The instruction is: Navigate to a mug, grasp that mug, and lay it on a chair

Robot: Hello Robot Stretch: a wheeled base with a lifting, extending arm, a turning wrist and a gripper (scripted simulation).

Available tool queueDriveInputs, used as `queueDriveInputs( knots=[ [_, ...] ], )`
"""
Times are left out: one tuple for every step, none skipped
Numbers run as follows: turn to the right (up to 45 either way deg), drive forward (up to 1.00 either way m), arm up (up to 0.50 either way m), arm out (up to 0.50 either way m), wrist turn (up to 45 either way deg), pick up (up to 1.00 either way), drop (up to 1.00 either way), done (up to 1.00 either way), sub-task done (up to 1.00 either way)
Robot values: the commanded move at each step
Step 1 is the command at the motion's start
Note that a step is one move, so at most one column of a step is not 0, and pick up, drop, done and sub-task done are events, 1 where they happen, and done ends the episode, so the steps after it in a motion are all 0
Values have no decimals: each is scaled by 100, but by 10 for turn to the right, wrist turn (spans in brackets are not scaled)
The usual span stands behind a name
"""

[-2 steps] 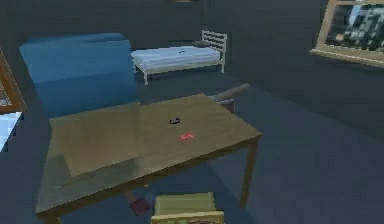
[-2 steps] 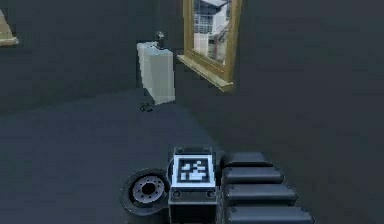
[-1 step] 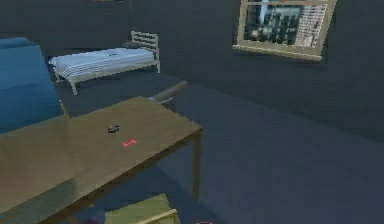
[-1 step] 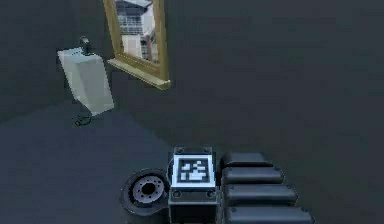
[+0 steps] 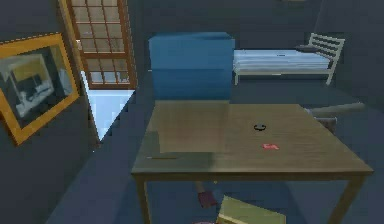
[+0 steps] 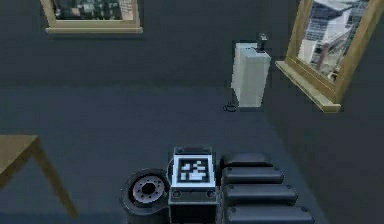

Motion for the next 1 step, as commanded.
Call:
queueDriveInputs(
  knots=[
    [-90,0,0,0,0,0,0,0,0]
  ],
)
